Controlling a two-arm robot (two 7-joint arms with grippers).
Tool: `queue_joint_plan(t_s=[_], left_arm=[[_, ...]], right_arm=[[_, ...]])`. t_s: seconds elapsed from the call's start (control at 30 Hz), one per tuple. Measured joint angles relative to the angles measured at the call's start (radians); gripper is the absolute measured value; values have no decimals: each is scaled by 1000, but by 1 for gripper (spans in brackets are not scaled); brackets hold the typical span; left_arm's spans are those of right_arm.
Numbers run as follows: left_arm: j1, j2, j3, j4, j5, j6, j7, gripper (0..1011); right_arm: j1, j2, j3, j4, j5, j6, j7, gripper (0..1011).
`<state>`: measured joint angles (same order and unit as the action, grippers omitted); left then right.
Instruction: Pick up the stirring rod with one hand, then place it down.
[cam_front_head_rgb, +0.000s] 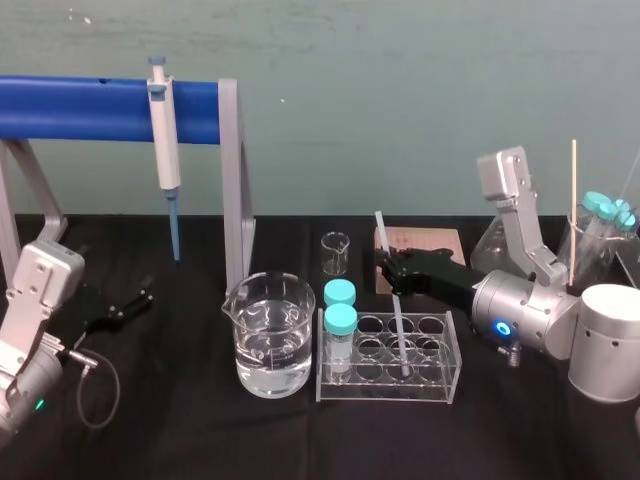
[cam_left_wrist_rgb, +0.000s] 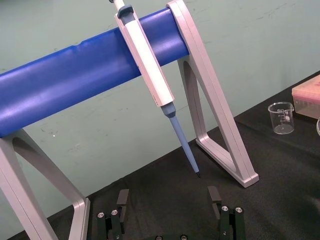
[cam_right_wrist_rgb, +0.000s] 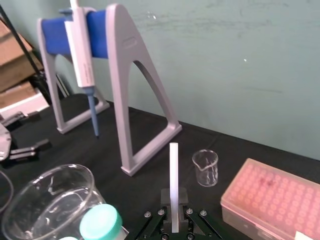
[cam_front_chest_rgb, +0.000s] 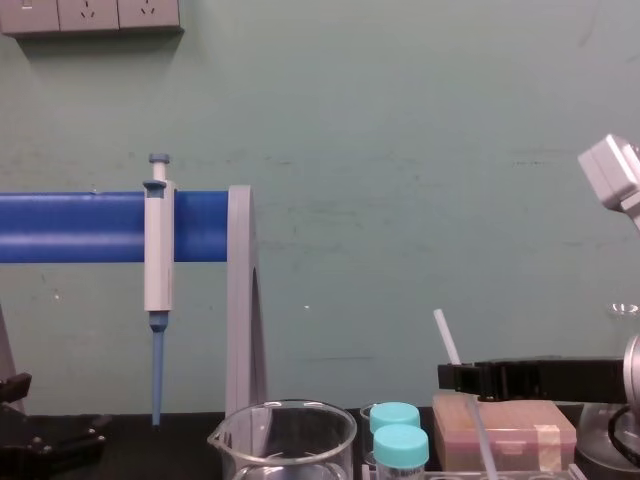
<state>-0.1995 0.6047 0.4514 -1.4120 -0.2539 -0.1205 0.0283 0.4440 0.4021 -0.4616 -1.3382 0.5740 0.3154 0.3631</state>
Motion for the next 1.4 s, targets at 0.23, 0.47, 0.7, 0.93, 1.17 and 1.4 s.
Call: queue_joint_plan(t_s=[0.23,0.47,0.7,0.93,1.17,1.4], left_arm=[[0,0,0,0,0,0,0,1000],[0,0,0,0,0,0,0,1000],[0,0,0,0,0,0,0,1000],[0,0,0,0,0,0,0,1000],[0,0,0,0,0,0,0,1000],[0,0,0,0,0,0,0,1000]], right_arm=[[-38,9,3,-31,-9,-97,43,72],[-85,32,-3,-66,-68,-248,88,72],[-122,34,29,-92,-98,-331,93,72],[-128,26,75,-126,-102,-370,81,72],[-125,15,142,-177,-95,-417,66,72],[-129,12,186,-211,-90,-426,56,72]])
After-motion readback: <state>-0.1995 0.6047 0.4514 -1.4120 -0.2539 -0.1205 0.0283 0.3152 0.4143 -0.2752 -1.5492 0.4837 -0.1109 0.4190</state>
